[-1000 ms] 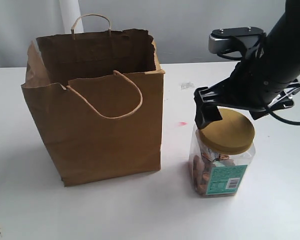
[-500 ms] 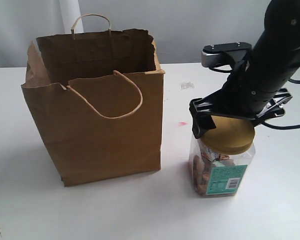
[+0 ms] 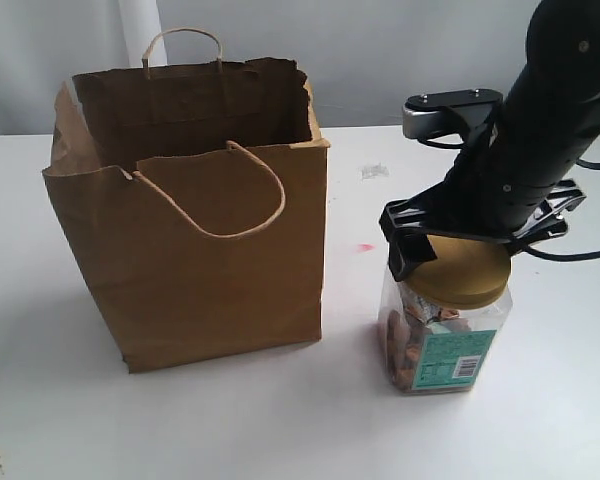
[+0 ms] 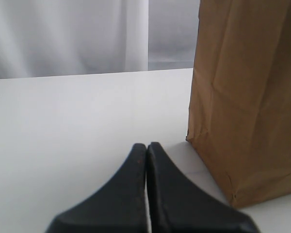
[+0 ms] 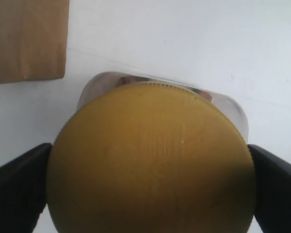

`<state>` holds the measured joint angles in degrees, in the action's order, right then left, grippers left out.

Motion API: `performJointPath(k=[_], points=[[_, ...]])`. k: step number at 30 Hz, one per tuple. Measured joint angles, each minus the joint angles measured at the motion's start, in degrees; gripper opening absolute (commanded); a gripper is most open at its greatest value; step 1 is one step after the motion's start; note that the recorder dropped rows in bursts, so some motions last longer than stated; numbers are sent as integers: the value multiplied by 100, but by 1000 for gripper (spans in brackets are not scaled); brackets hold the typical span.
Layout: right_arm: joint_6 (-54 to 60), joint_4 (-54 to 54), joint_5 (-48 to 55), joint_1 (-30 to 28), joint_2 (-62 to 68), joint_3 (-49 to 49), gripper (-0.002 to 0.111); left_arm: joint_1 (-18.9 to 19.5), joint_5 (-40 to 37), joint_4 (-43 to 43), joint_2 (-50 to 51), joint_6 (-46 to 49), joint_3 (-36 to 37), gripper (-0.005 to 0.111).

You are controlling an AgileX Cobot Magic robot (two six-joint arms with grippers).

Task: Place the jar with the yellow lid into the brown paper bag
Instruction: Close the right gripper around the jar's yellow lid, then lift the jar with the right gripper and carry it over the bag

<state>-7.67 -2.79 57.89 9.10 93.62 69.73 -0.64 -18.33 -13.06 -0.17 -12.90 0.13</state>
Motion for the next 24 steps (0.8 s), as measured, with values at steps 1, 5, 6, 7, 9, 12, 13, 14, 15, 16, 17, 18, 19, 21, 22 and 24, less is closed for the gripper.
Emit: performJointPath(k=[1, 5, 6, 7, 9, 12, 13, 14, 15, 16, 17, 18, 19, 21, 22, 24], points=[[0, 0, 10, 0, 0, 0, 3, 0, 0, 0, 0, 0, 0, 1], [0, -24, 21, 0, 0, 3, 0, 0, 0, 0, 0, 0, 0, 1], [0, -24, 21, 0, 0, 3, 0, 0, 0, 0, 0, 0, 0, 1], [15, -27, 45, 0, 0, 29, 0, 0, 0, 0, 0, 0, 0, 1], [53, -37, 204, 0, 24, 131, 0, 0, 0, 0, 0, 0, 0, 1], [81, -49, 563, 0, 12, 453, 0, 0, 0, 0, 0, 0, 0, 1], [81, -49, 687, 0, -15, 599, 0, 0, 0, 0, 0, 0, 0, 1], [81, -58, 777, 0, -60, 751, 0, 0, 0, 0, 0, 0, 0, 1], [81, -58, 877, 0, -122, 908, 0, 0, 0, 0, 0, 0, 0, 1], [81, -58, 980, 3, -197, 1075, 0, 0, 0, 0, 0, 0, 0, 1], [60, -58, 1064, 3, -260, 1212, 0, 0, 0, 0, 0, 0, 0, 1], [33, -58, 1128, 3, -341, 1397, 0, 0, 0, 0, 0, 0, 0, 1], [4, -22, 1168, 3, -412, 1600, 0, 0, 0, 0, 0, 0, 0, 1], [-72, 94, 1206, 15, -539, 1977, 0, 0, 0, 0, 0, 0, 0, 1], [-148, 170, 1206, 15, -608, 2162, 0, 0, 0, 0, 0, 0, 0, 1], [-266, 279, 1218, 15, -720, 2509, 0, 0, 0, 0, 0, 0, 0, 1]])
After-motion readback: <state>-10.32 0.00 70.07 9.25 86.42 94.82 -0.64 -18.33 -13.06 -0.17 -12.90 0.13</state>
